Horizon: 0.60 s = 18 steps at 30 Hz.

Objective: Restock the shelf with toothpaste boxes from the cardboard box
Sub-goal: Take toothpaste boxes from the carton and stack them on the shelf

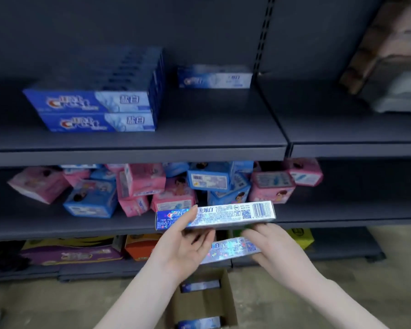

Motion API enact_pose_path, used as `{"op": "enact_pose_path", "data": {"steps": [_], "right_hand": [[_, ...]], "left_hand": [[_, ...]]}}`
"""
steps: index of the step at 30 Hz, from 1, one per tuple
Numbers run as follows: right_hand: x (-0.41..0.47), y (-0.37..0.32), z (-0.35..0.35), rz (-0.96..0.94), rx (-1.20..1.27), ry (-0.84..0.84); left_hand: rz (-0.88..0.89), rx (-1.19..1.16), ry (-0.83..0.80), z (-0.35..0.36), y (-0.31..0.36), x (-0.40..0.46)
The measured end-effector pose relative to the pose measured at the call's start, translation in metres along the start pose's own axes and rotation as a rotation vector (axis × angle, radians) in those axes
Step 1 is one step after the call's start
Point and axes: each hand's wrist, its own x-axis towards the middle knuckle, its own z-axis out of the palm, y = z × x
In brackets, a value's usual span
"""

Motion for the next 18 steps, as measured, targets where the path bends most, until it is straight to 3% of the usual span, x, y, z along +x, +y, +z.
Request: {"op": "enact_pose_path", "data": {"steps": [18], "right_hand": [[0.030, 0.006, -0.117, 0.012, 0.024, 0.154]], "left_hand": [[0.109, 0.082, -0.161, 0.093, 0.055, -0.067]]}}
